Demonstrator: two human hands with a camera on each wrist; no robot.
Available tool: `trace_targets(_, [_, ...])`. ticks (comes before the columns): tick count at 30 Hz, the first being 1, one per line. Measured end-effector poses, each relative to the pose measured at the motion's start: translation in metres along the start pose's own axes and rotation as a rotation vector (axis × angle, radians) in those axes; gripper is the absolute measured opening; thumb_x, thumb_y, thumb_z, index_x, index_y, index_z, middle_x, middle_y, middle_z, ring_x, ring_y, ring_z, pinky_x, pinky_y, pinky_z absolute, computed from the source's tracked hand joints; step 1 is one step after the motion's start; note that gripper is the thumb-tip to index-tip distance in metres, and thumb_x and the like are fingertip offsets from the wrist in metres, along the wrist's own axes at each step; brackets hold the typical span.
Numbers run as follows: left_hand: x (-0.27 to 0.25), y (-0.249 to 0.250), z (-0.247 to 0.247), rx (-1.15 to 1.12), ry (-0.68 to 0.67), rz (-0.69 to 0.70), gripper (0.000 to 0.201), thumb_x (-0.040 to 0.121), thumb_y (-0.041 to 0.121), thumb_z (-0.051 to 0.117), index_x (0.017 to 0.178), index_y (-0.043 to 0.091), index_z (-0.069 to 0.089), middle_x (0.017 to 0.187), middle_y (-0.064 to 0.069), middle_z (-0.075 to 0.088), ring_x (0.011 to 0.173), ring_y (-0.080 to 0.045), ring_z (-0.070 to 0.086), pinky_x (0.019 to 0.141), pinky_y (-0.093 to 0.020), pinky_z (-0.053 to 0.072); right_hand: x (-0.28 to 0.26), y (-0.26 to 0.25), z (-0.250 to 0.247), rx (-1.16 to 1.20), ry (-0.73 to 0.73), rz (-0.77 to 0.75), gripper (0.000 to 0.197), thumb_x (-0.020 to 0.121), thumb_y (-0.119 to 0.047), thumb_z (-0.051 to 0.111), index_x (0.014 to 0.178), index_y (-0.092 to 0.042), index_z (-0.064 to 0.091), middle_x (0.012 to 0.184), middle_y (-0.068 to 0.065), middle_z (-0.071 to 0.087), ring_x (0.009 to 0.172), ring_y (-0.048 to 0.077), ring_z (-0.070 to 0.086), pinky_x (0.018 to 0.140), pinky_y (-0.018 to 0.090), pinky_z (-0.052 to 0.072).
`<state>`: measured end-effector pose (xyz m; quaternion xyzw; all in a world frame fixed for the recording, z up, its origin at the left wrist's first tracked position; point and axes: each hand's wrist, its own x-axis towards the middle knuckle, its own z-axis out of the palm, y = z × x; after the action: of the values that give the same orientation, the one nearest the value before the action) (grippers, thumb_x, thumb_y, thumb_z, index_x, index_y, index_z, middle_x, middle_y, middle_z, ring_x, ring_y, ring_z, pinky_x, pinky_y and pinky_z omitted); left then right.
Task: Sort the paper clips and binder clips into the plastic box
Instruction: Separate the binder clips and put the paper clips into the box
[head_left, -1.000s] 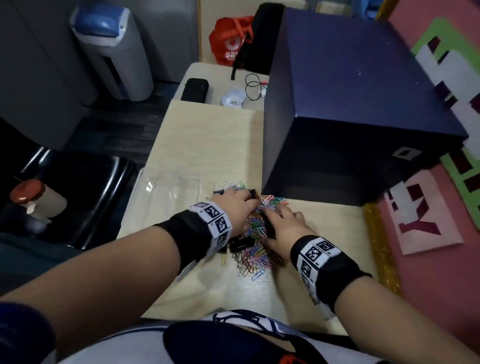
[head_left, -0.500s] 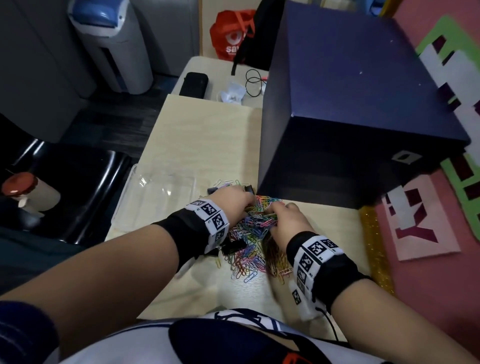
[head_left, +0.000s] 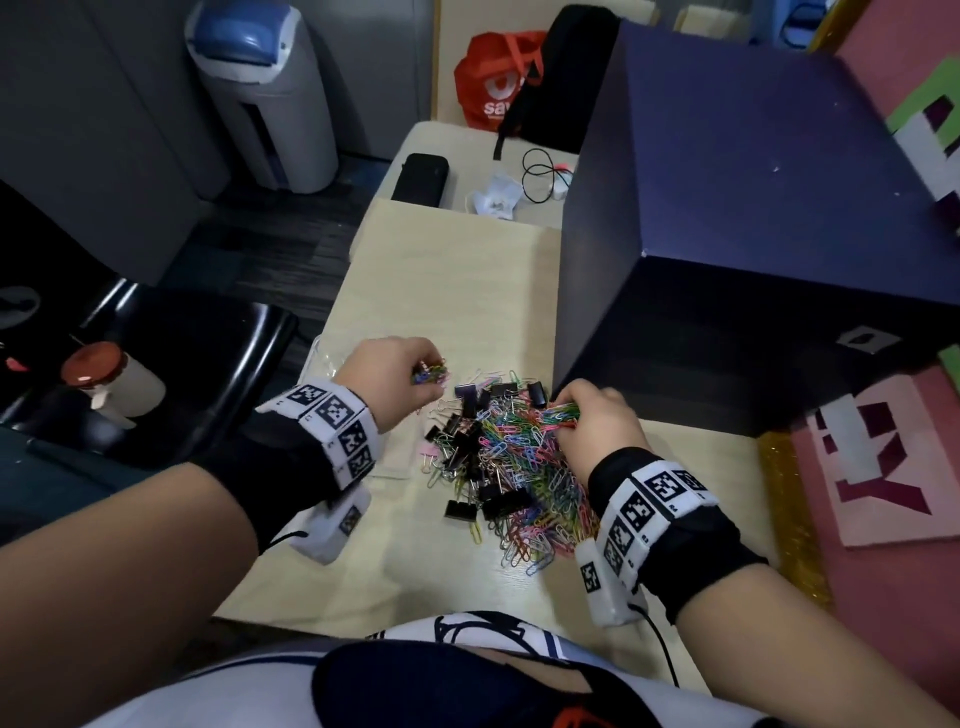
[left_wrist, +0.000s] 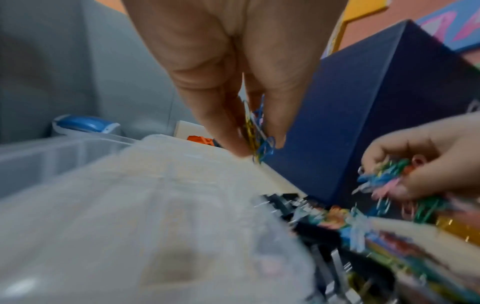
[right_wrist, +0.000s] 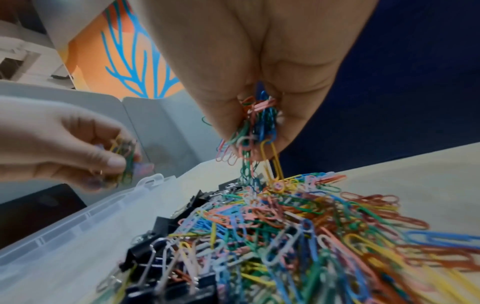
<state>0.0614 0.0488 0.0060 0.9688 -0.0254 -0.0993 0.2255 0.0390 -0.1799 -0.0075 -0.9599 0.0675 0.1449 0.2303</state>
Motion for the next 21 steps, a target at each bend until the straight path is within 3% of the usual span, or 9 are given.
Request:
trace_targets(3, [-0.002, -0.02, -0.003, 0.099, -0.15, -0.039, 0.032, 0.082, 0.033, 0.07, 0.111, 0.021, 0.065, 0.101, 0.002, 0.07, 0.095, -0.016, 0.062, 0.079, -0.022, 0.044, -0.002, -0.015, 0.002, 0.019, -0.028, -0.04, 0.023, 0.089, -0.017, 0.061, 0.111, -0.024, 0.055, 0.114, 0.005, 0.049, 0.084, 0.017, 0.047, 0.076, 0.023, 0.037])
trace_targets(5, [-0.003, -0.025, -0.004, 0.106, -0.179, -0.03, 0.032, 0.083, 0.037, 0.068, 0.113, 0.024, 0.065, 0.102, 0.006, 0.07, 0.095, -0.013, 0.063, 0.081, -0.022, 0.045, -0.003, -0.023, 0.004, 0.035, -0.06, -0.07, 0.024, 0.088, -0.016, 0.062, 0.109, -0.026, 0.056, 0.113, 0.003, 0.049, 0.088, 0.016, 0.048, 0.078, 0.023, 0.037])
trace_targets(11, [-0.002, -0.05, 0.0, -0.003, 0.028, -0.105, 0.026, 0.083, 0.022, 0.065, 0.108, 0.023, 0.064, 0.107, -0.002, 0.06, 0.095, -0.018, 0.06, 0.086, -0.03, 0.048, -0.004, -0.049, 0.017, 0.128, -0.081, -0.118, 0.019, 0.084, -0.023, 0.068, 0.097, -0.032, 0.057, 0.108, -0.001, 0.055, 0.09, 0.018, 0.055, 0.078, 0.025, 0.042])
trace_targets(13, [-0.004, -0.057, 0.004, -0.024, 0.053, -0.152, 0.028, 0.082, 0.014, 0.063, 0.109, 0.021, 0.062, 0.107, -0.005, 0.057, 0.095, -0.02, 0.058, 0.086, -0.032, 0.048, -0.003, -0.059, 0.022, 0.19, -0.104, -0.146, 0.02, 0.083, -0.022, 0.069, 0.092, -0.033, 0.054, 0.104, 0.0, 0.059, 0.088, 0.021, 0.058, 0.077, 0.025, 0.045])
trace_targets(16, [-0.006, -0.061, 0.008, -0.082, 0.079, -0.156, 0.026, 0.082, 0.009, 0.06, 0.105, 0.019, 0.065, 0.099, -0.005, 0.064, 0.094, -0.022, 0.061, 0.086, -0.031, 0.049, -0.001, -0.076, 0.031, 0.25, -0.128, -0.186, 0.021, 0.082, -0.022, 0.071, 0.09, -0.03, 0.053, 0.096, 0.0, 0.065, 0.079, 0.019, 0.06, 0.07, 0.025, 0.043])
trace_targets(21, [-0.008, -0.062, 0.008, -0.146, 0.038, -0.12, 0.029, 0.081, 0.008, 0.058, 0.104, 0.022, 0.066, 0.089, 0.005, 0.07, 0.09, -0.016, 0.064, 0.084, -0.025, 0.048, 0.002, -0.102, 0.048, 0.296, -0.147, -0.158, 0.024, 0.08, -0.028, 0.073, 0.097, -0.026, 0.056, 0.096, -0.002, 0.066, 0.084, 0.017, 0.058, 0.066, 0.025, 0.043])
